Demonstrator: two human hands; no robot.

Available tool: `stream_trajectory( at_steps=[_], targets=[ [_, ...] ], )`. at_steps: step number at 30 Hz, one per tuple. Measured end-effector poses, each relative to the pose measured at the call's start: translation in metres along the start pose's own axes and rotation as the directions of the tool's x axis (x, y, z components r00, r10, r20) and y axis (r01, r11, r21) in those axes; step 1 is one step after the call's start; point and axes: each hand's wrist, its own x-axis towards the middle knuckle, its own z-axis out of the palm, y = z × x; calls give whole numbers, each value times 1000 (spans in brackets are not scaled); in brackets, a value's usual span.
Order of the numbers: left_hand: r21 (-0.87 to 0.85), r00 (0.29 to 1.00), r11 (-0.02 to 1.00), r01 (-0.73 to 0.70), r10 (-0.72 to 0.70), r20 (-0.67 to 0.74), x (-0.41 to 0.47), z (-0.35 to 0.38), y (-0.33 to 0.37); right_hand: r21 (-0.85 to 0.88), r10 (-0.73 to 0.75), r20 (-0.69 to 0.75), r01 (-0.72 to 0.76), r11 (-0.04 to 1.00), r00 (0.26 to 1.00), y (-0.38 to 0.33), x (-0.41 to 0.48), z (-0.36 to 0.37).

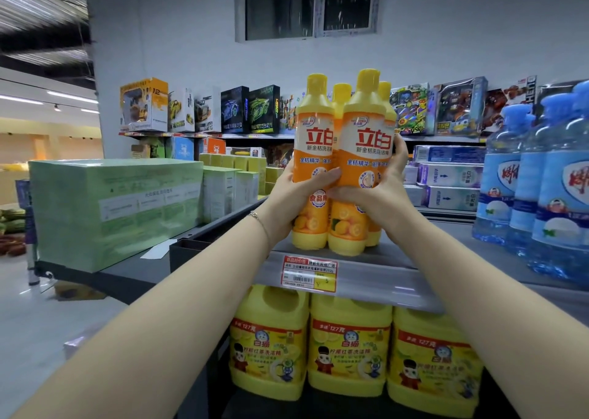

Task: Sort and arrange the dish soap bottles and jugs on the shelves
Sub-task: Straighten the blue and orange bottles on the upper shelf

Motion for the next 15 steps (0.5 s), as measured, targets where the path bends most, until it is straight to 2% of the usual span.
stream_trajectory(
  at_steps=[7, 9, 11, 13, 15],
  targets=[
    [-36, 993, 999, -20, 15, -117, -3, -1, 7, -92, -30, -17, 29, 995, 999, 2, 4, 3],
    [38, 966, 999, -11, 21, -257, 0, -7, 16, -81, -28, -4, 28, 996, 1000, 3, 4, 3],
    [120, 941, 992, 31, 11, -338, 9, -15, 24, -67, -33, 7, 33, 997, 999, 4, 4, 2],
    [166, 930, 985, 43, 21, -368, 18, -23, 38, -44, -33, 26, 35, 998, 999, 5, 3, 2],
    [199, 944, 979, 38, 30, -327, 29, -29, 54, -32, -38, 33, 39, 999, 999, 5, 1, 2]
  ],
)
